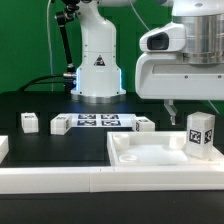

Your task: Assemble square table

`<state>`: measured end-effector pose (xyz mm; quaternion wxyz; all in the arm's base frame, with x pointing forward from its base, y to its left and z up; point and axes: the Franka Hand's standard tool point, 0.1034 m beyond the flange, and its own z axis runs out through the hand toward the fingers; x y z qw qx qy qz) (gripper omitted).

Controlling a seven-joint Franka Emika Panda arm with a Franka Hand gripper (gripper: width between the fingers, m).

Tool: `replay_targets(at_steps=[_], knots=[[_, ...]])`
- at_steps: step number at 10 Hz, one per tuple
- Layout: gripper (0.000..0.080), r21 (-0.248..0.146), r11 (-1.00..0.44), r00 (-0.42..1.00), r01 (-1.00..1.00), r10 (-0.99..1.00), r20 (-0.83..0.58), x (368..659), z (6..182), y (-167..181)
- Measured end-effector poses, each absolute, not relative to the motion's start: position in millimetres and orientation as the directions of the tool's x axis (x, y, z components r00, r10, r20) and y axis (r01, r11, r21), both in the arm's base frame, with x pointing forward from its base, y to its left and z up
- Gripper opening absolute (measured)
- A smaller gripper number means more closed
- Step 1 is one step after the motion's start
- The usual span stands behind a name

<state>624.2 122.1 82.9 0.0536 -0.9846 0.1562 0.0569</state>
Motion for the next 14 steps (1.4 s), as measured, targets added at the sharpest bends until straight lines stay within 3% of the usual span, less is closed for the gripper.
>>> replay_targets(at_steps=[5,10,14], knots=[[0.0648,-0.117,-0.991,0.994,0.065,0.075,-0.079,625.5,80.3,119.4],[0.0648,-0.119,-0.911,0.916,0.394,0.401,-0.034,626.8,80.8,119.1],[0.0621,-0.122,-0.896,0.901,0.427,0.433,-0.029,626.7,80.6,119.2]])
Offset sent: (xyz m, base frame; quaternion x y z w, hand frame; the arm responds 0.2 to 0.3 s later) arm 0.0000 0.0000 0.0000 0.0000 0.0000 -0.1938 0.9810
